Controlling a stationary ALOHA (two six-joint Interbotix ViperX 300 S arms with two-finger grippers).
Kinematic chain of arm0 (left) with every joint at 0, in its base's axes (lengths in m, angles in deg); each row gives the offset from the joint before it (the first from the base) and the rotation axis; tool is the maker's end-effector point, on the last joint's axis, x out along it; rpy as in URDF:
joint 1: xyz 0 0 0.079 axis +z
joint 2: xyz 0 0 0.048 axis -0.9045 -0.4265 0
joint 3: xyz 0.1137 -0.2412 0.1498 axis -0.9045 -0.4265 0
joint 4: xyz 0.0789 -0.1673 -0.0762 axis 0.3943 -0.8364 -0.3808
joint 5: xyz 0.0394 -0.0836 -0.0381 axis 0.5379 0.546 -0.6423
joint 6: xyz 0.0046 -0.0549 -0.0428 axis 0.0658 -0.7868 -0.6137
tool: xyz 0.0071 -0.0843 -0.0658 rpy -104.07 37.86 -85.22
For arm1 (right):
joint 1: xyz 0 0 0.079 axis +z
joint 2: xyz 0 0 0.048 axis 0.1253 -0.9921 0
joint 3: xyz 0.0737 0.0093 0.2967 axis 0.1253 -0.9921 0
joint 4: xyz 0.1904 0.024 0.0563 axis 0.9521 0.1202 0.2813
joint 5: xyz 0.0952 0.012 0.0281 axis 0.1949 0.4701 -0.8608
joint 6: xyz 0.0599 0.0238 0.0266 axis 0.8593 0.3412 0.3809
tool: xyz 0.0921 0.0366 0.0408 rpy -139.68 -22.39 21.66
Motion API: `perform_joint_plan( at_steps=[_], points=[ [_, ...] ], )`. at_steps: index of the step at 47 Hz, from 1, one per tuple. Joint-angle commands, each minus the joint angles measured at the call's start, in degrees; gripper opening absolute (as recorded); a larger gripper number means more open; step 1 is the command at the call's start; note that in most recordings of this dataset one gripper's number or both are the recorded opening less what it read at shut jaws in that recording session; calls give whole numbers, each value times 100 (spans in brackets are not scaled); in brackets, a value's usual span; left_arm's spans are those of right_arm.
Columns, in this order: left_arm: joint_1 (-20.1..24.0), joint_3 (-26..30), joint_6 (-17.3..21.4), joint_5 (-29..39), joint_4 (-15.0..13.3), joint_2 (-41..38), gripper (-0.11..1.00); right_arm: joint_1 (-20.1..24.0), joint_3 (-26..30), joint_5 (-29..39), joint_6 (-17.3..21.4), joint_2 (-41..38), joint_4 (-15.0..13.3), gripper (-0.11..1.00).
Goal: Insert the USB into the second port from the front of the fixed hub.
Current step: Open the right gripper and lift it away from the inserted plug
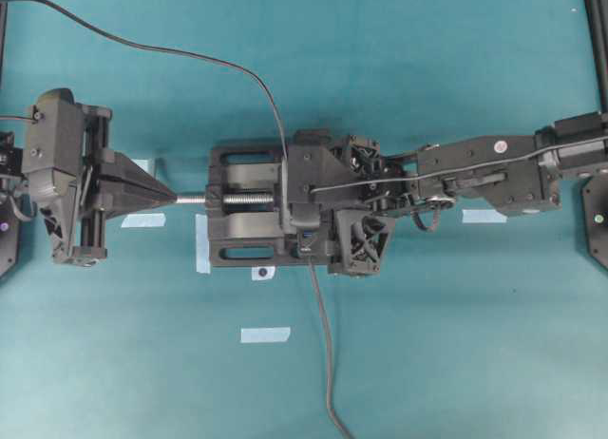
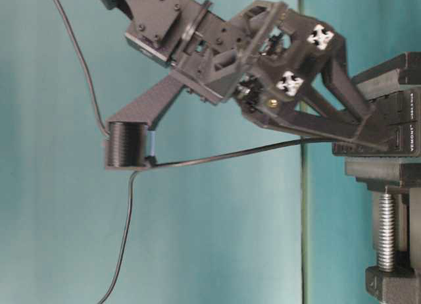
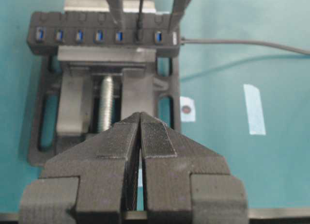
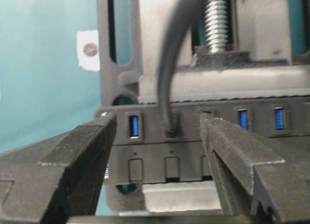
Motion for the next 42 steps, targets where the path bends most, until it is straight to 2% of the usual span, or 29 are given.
perform_joint_plan(
  at_steps=[1,12,29,42],
  points=[
    [0,62,0,-53,0,18,0,-35,0,-44,26,325,-9,76],
    [0,62,0,-44,0,18,0,-53,-308,-105,18,756,-9,76],
    [0,62,-9,-53,0,18,0,-53,-923,-905,70,1424,9,76],
    [0,79,-9,-53,0,18,0,-53,-1143,-1020,62,1635,9,76]
  ],
)
